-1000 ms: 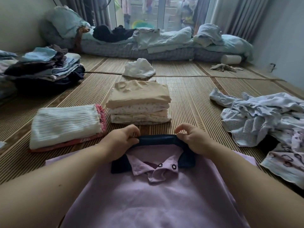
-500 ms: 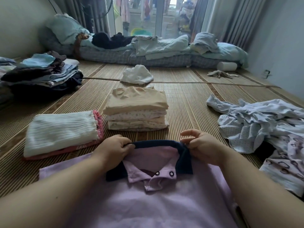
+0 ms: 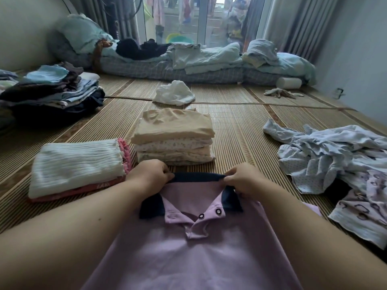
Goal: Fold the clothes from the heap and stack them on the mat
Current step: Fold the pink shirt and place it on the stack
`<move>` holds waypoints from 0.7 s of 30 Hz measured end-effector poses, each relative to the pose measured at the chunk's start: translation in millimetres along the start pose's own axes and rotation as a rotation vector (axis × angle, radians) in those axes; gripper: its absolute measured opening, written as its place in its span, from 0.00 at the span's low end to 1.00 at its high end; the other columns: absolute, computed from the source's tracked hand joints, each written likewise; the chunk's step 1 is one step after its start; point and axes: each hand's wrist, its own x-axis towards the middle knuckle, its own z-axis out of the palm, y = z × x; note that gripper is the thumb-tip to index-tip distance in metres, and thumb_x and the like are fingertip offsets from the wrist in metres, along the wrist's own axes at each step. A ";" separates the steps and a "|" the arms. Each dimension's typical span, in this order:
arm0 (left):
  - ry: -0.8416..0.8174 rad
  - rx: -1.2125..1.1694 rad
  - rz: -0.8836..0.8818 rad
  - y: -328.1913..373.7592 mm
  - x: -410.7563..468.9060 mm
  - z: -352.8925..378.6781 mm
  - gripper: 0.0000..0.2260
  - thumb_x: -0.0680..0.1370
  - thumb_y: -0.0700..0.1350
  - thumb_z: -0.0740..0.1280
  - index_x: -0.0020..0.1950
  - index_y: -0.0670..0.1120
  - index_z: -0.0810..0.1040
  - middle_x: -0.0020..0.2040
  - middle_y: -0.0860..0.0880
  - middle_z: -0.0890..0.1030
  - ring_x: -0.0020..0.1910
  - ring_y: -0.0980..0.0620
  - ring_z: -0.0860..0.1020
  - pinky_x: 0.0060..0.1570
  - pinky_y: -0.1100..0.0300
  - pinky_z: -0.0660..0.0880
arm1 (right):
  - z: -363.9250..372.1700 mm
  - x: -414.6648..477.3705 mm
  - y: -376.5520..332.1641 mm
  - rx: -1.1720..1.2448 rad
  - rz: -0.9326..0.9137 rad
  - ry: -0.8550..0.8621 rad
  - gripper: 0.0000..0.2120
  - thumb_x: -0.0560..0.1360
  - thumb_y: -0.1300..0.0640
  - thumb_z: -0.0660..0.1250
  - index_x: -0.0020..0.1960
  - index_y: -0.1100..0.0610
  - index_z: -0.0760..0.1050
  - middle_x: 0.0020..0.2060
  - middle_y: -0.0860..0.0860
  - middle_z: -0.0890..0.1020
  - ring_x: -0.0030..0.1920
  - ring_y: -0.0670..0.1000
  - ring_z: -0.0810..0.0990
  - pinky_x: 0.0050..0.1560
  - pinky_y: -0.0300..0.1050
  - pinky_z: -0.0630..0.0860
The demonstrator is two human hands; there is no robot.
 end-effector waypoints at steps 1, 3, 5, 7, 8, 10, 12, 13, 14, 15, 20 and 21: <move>-0.028 0.007 -0.019 1.5 3.2 0.9 0.09 0.75 0.55 0.66 0.42 0.52 0.81 0.45 0.50 0.82 0.44 0.49 0.77 0.44 0.58 0.74 | 1.6 2.1 1.5 0.092 0.026 -0.020 0.04 0.70 0.54 0.72 0.37 0.52 0.83 0.24 0.46 0.79 0.25 0.46 0.75 0.25 0.37 0.72; -0.048 0.012 -0.023 2.8 4.2 2.4 0.08 0.76 0.55 0.66 0.43 0.54 0.80 0.48 0.49 0.82 0.45 0.49 0.76 0.45 0.57 0.75 | 3.6 1.2 3.0 0.232 0.050 -0.031 0.04 0.70 0.54 0.72 0.42 0.53 0.84 0.24 0.47 0.79 0.23 0.46 0.75 0.25 0.39 0.74; 0.023 -0.022 0.012 1.8 -2.4 0.8 0.09 0.76 0.55 0.65 0.49 0.54 0.81 0.51 0.50 0.81 0.50 0.47 0.77 0.50 0.55 0.75 | 3.3 -3.5 4.5 0.205 0.000 0.024 0.10 0.71 0.48 0.72 0.47 0.53 0.83 0.30 0.46 0.82 0.29 0.46 0.79 0.33 0.43 0.78; 0.132 -0.058 0.111 -2.6 -15.1 -4.3 0.12 0.76 0.56 0.65 0.56 0.54 0.81 0.53 0.50 0.78 0.55 0.48 0.76 0.56 0.54 0.73 | 1.7 -16.1 5.8 -0.003 -0.120 0.180 0.17 0.71 0.40 0.70 0.53 0.50 0.81 0.41 0.43 0.82 0.41 0.47 0.80 0.42 0.42 0.75; 0.162 -0.076 0.187 -5.7 -24.2 -7.2 0.13 0.76 0.55 0.66 0.58 0.54 0.80 0.55 0.51 0.78 0.56 0.49 0.75 0.58 0.54 0.72 | 1.0 -24.2 6.3 -0.076 -0.182 0.250 0.20 0.71 0.39 0.69 0.57 0.49 0.79 0.43 0.43 0.81 0.43 0.46 0.79 0.43 0.41 0.71; 0.183 -0.082 0.364 -13.1 -47.3 -13.4 0.14 0.75 0.53 0.69 0.60 0.54 0.81 0.58 0.52 0.78 0.59 0.51 0.73 0.61 0.55 0.70 | -2.6 -40.0 11.5 -0.114 -0.271 0.293 0.22 0.73 0.40 0.67 0.62 0.49 0.77 0.45 0.46 0.82 0.44 0.45 0.78 0.41 0.39 0.68; 0.182 -0.027 0.444 -25.5 -71.4 -14.4 0.17 0.73 0.54 0.69 0.60 0.54 0.81 0.60 0.52 0.78 0.60 0.50 0.74 0.61 0.55 0.70 | -11.7 -52.8 26.7 -0.123 -0.246 0.312 0.20 0.75 0.45 0.67 0.65 0.51 0.75 0.53 0.50 0.83 0.49 0.49 0.80 0.44 0.39 0.69; 0.169 0.013 0.408 -35.8 -81.8 -13.7 0.19 0.71 0.56 0.67 0.62 0.55 0.80 0.62 0.52 0.78 0.61 0.50 0.73 0.62 0.55 0.70 | -18.4 -57.7 38.4 -0.138 -0.175 0.324 0.20 0.76 0.46 0.66 0.66 0.52 0.75 0.56 0.53 0.82 0.54 0.51 0.79 0.48 0.40 0.71; 0.144 0.058 0.321 -48.3 -91.6 -13.4 0.23 0.70 0.59 0.64 0.64 0.57 0.78 0.65 0.52 0.76 0.64 0.49 0.72 0.64 0.53 0.69 | -26.5 -64.9 51.4 -0.169 -0.074 0.323 0.21 0.76 0.47 0.66 0.67 0.54 0.73 0.59 0.55 0.80 0.58 0.54 0.78 0.53 0.43 0.72; 0.099 0.109 0.204 -63.9 -100.1 -13.9 0.26 0.71 0.61 0.62 0.68 0.58 0.74 0.68 0.52 0.73 0.67 0.49 0.69 0.66 0.52 0.67 | -34.4 -71.5 65.7 -0.233 0.041 0.303 0.23 0.76 0.46 0.66 0.68 0.55 0.72 0.62 0.56 0.78 0.61 0.55 0.76 0.58 0.45 0.71; -0.068 0.279 -0.233 -142.0 -121.0 -32.8 0.25 0.79 0.57 0.60 0.74 0.52 0.65 0.70 0.45 0.70 0.70 0.45 0.67 0.67 0.53 0.63 | -60.4 -99.7 104.9 -0.380 0.336 0.131 0.29 0.67 0.40 0.73 0.63 0.54 0.77 0.57 0.57 0.81 0.55 0.56 0.79 0.52 0.45 0.73; -0.064 0.292 -0.279 -151.5 -120.2 -38.3 0.25 0.78 0.57 0.62 0.73 0.51 0.66 0.69 0.44 0.72 0.68 0.44 0.69 0.65 0.54 0.65 | -65.2 -102.3 106.4 -0.287 0.320 0.124 0.23 0.66 0.44 0.76 0.55 0.55 0.81 0.50 0.55 0.84 0.47 0.53 0.80 0.45 0.43 0.73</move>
